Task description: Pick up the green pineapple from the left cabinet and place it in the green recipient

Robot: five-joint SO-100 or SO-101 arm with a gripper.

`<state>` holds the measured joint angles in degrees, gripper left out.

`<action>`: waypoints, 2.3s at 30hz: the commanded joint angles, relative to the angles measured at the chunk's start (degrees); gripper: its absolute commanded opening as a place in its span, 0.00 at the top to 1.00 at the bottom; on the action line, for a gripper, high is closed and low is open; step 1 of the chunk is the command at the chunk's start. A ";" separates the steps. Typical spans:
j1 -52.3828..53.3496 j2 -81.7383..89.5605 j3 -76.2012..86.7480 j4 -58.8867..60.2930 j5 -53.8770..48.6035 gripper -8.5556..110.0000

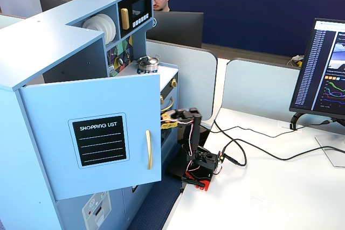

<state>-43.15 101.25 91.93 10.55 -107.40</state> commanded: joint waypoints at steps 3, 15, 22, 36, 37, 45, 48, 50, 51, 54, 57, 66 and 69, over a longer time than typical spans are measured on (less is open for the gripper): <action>2.99 25.49 4.92 15.29 -8.44 0.93; 23.64 42.28 0.79 36.39 -4.57 0.93; 40.25 31.38 -1.76 24.79 3.08 0.93; 46.85 -3.78 -27.77 11.78 10.11 0.93; 46.93 -5.36 -29.09 11.87 9.84 0.92; 45.88 -8.88 -33.05 13.97 16.17 0.54; 45.35 -7.73 -31.55 14.15 14.94 0.48; 45.09 -6.50 -30.32 14.33 13.36 0.50; 45.00 -5.54 -29.71 14.59 13.45 0.50; 44.47 0.88 -23.91 14.33 13.62 0.51; 43.68 12.66 -12.13 15.12 14.15 0.52; 44.30 47.37 23.82 27.25 14.06 0.54; 44.47 56.43 35.16 33.05 14.33 0.55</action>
<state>0.35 145.99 116.02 38.58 -93.25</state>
